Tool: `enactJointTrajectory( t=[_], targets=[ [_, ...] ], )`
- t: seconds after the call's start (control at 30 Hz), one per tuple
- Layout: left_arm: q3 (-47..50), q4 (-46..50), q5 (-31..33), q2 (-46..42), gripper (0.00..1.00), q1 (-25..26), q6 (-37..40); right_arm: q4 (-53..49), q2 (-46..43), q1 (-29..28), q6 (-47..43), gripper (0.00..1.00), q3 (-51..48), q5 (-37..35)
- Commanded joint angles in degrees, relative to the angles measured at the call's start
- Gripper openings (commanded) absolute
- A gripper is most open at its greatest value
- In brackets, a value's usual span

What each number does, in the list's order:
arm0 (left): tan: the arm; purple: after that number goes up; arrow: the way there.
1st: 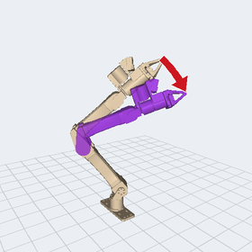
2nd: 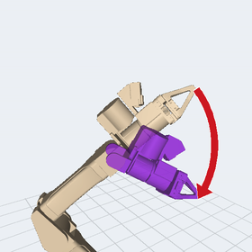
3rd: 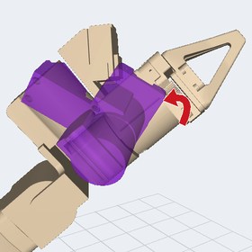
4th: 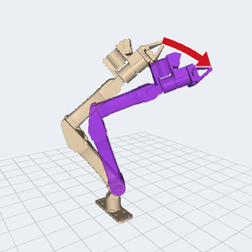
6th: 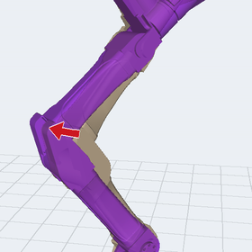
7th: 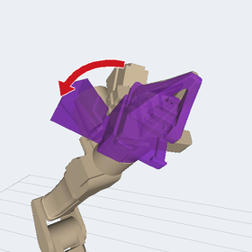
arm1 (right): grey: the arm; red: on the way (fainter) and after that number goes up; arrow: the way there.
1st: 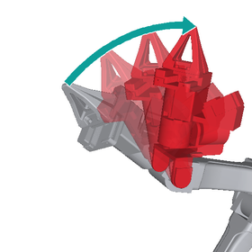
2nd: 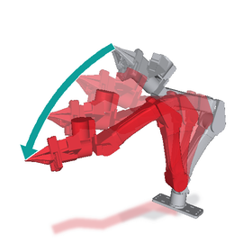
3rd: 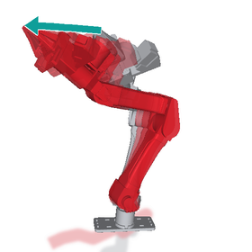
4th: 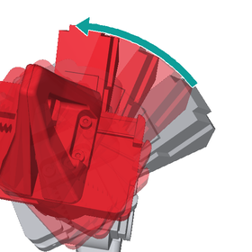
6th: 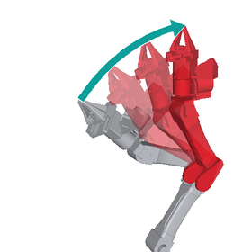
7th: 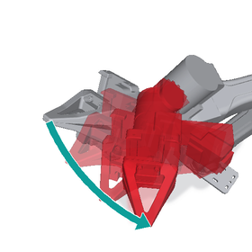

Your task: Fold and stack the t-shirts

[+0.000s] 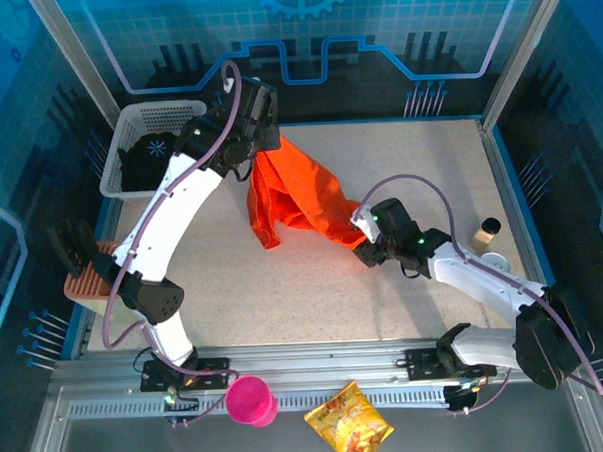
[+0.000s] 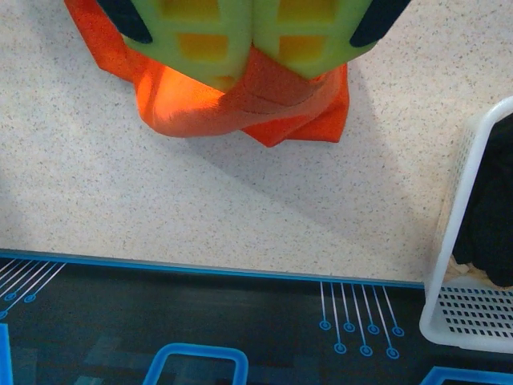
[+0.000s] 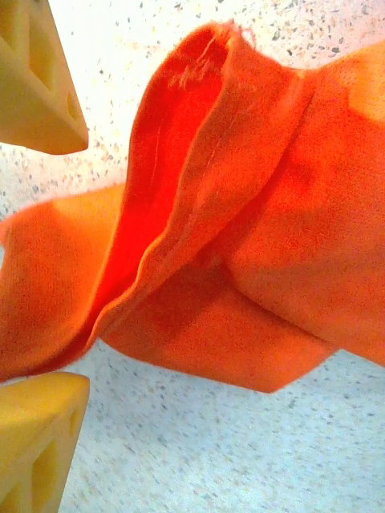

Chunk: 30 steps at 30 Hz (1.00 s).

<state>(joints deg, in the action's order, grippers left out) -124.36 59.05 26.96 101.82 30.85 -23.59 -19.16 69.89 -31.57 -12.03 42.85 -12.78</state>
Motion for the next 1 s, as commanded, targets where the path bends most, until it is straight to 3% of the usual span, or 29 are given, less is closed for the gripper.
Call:
enactJointTrajectory(
  t=[0.0,0.2,0.37,0.53,0.77,0.97],
  targets=[
    [-1.77,1.16,-0.92,0.70,0.00,-0.27,1.27,-0.06,-0.14,-1.19,-8.05,0.75,2.27,1.51],
    [-1.77,0.98,-2.23,1.32,0.00,-0.44,1.43,-3.14,4.07,-4.78,-11.51,0.80,4.03,-1.53],
    [-1.65,0.98,-3.10,1.54,0.00,-0.53,1.71,-1.04,10.99,-4.77,-16.40,0.82,5.84,-9.15],
    [-1.29,1.20,-3.41,1.29,0.00,-0.71,2.09,1.49,15.51,-4.48,-20.48,0.83,9.71,-12.19],
    [-0.46,1.16,-3.84,0.85,0.00,-0.84,2.32,0.86,18.09,-2.40,-26.57,0.90,13.06,-9.15],
    [-0.39,0.98,-4.35,0.73,0.00,-0.88,2.22,-5.87,20.13,1.13,-29.83,0.86,15.14,4.02]
  ],
)
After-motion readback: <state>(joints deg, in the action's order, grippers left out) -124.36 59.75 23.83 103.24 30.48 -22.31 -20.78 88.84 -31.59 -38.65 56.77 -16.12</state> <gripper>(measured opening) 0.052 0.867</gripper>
